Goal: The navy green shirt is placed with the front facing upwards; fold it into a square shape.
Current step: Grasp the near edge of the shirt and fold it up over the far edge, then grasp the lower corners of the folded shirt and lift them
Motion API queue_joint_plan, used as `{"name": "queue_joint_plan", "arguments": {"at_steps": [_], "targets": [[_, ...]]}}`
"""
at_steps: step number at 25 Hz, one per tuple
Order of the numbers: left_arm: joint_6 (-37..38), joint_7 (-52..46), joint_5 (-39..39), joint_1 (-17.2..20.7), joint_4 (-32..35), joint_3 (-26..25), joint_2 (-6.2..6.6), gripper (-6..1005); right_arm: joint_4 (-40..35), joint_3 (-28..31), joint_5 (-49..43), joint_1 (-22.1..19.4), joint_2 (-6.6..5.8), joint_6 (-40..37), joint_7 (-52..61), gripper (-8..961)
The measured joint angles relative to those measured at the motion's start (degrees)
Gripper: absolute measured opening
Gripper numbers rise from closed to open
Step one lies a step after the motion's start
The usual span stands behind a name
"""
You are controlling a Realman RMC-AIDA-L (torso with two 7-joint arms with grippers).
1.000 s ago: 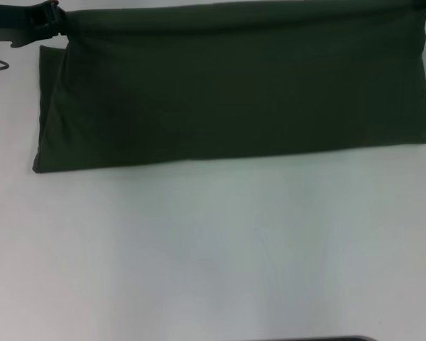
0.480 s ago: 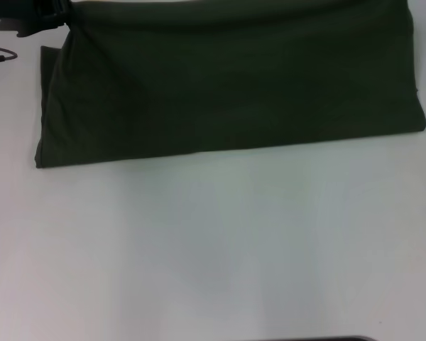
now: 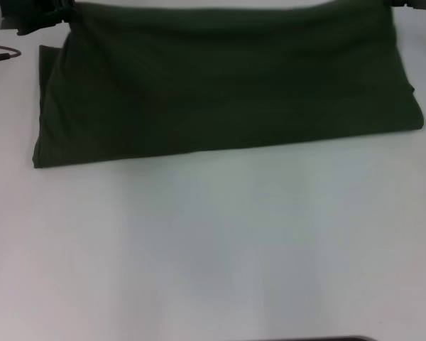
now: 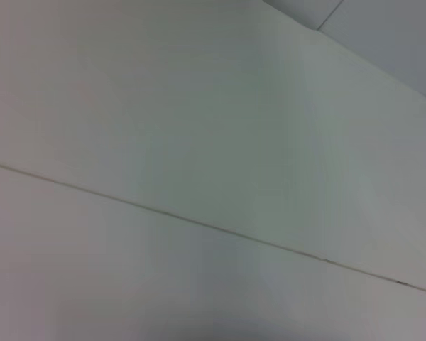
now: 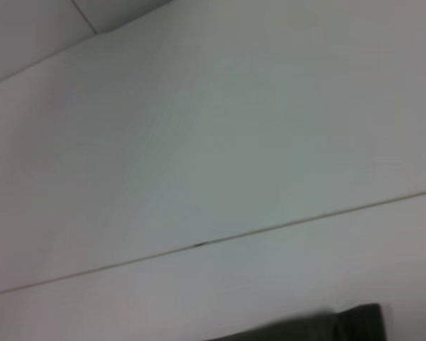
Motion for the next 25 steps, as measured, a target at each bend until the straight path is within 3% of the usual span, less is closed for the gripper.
{"name": "queue_joint_plan", "arguments": {"at_steps": [3, 8, 13, 18, 22, 25], "targets": [[-0.2, -0.5, 0.0, 0.1, -0.2, 0.2, -0.05, 97, 0.1, 0.2, 0.0, 0.0, -0.3, 1.2, 0.2, 56], [-0.4, -0.9, 0.0, 0.1, -0.8, 0.3, -0.09, 277, -0.3, 0.3, 0.2, 0.5, -0.96, 2.9, 0.2, 293], [0.0, -1.9, 0.0, 0.9, -0.8, 0.3, 0.21, 385, -0.3, 0.2, 0.2, 0.8, -2.42, 0.9, 0.7, 376], [2.2, -2.0, 0.0, 1.2, -0.4, 0.2, 0.4, 493, -0.8, 0.0, 0.1, 0.7, -2.98, -3.5, 0.3, 468], [3.4, -2.0, 0.0, 1.4, -0.3, 0.0, 0.5, 494, -0.9, 0.2, 0.2, 0.0, -3.04, -5.7, -0.8, 552], [4.8, -2.0, 0.0, 1.4, -0.2, 0.0, 0.6, 493, -1.2, 0.6, 0.3, -0.6, -3.2, -7.5, -1.2, 692]]}}
